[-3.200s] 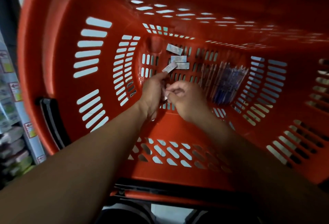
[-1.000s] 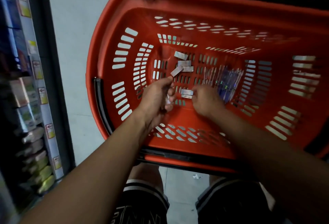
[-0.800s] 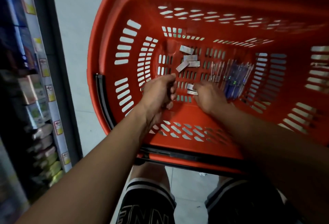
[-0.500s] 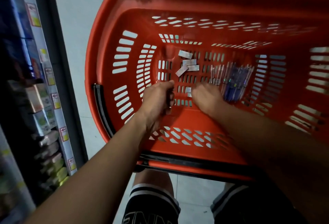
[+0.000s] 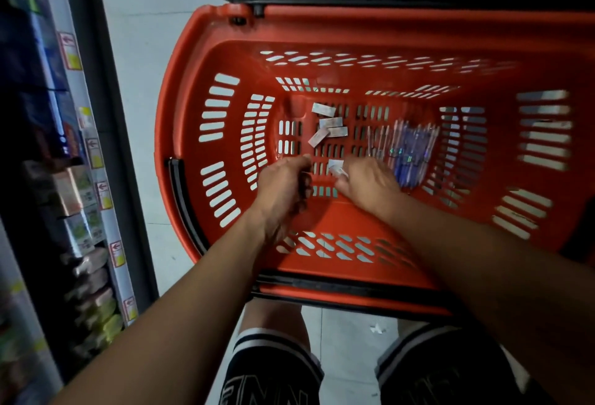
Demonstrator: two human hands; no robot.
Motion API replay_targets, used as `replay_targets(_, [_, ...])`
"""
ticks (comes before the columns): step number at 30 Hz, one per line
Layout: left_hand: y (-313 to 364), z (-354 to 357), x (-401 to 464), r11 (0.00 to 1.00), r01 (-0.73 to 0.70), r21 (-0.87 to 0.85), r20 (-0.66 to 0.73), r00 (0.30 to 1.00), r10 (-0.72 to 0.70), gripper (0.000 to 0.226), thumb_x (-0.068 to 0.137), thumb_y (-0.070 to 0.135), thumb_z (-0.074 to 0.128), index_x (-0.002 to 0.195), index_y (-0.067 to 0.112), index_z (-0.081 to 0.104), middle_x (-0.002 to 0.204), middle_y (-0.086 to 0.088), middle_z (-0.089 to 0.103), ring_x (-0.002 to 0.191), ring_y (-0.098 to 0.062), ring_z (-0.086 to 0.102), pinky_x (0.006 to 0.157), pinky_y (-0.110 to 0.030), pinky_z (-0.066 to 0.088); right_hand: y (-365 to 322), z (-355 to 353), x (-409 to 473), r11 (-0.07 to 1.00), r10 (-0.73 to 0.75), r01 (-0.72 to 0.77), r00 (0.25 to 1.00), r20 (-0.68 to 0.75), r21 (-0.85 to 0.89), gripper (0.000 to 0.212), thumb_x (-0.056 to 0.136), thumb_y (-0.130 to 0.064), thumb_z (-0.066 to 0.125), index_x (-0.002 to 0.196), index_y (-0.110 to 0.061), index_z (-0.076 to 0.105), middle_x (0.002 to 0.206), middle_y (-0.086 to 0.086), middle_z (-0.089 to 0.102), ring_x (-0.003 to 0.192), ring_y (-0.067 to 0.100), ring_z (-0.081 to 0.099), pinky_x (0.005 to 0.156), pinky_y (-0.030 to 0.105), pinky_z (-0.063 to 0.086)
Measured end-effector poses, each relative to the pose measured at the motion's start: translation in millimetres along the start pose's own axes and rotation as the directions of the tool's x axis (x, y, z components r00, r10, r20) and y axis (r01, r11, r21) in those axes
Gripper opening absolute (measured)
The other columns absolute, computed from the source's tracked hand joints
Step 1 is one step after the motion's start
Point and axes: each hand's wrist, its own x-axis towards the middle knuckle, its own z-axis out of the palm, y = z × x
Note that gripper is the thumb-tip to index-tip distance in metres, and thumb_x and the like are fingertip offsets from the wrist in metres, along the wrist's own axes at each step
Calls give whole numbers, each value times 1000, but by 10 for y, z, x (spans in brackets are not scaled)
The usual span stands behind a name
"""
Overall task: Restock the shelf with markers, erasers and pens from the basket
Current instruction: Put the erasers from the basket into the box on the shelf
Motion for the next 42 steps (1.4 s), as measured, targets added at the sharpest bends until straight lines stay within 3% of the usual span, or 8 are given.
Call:
replay_targets(5, [125,-19,-303,996,-32,81,-27,999,34,23,98,30,63,104,10,74,67,3,63,57,-11,59,49,-26,44,-171,-404,-593,921,67,-2,986,-152,389,9,95,-26,67,98,-17,67,83,-1,70,72,16,66,61,28,51])
replay_targets(8, [215,-13,-618,981,-52,187,-25,998,57,22,99,28,65,104,8,74,72,-1,65,58,-12,58,50,-29,46,-368,-717,-1033,757,191,-52,971,-145,652,8,100,-24,62,96,-31,65,81,-13,66,70,2,63,54,14,44])
replay_targets(11, [321,21,-1092,954,-137,267,78,990,120,26,101,37,64,104,13,75,80,-1,73,57,-9,61,47,-23,43,-535,-1093,-1520,534,227,-66,972,-67,843,24,104,-19,57,90,-35,66,84,-9,70,69,7,69,59,18,52])
replay_targets(16, [595,103,-2022,909,-345,233,189,933,306,18,101,36,65,100,22,77,86,-7,77,57,-11,53,45,-22,38,-700,-1764,-2291,461,169,9,981,-97,887,22,106,-21,55,96,-31,72,81,-1,75,69,12,70,66,31,56])
replay_targets(23, [960,140,-3114,839,-530,127,267,833,485,27,103,35,64,86,18,74,65,2,58,51,-8,43,45,-22,33,-924,-2591,-3044,373,43,145,984,-173,917,18,103,-16,60,109,-24,75,87,4,78,73,17,72,67,24,56])
replay_targets(32, [945,-69,-3971,646,-745,168,321,661,679,14,99,25,69,87,26,78,81,5,74,69,-6,63,62,-18,48,-1333,-2876,-3873,774,-59,309,904,-423,553,15,91,-42,72,102,-34,74,93,-15,73,86,3,68,78,36,58])
replay_targets(39, [847,-492,-4216,461,-843,279,519,536,666,11,99,25,71,91,29,78,91,8,77,81,-2,69,71,-14,50,-1772,-2518,-4517,863,53,270,792,-608,428,20,92,-43,69,110,-33,71,96,-16,63,84,1,59,72,28,52])
replay_targets(42, [801,-659,-4325,356,-875,330,622,485,615,11,99,30,71,91,32,78,88,11,76,80,-5,68,74,-27,52,-1990,-2221,-4779,866,144,239,722,-677,439,19,91,-39,71,109,-33,69,95,-17,61,82,0,58,70,27,52])
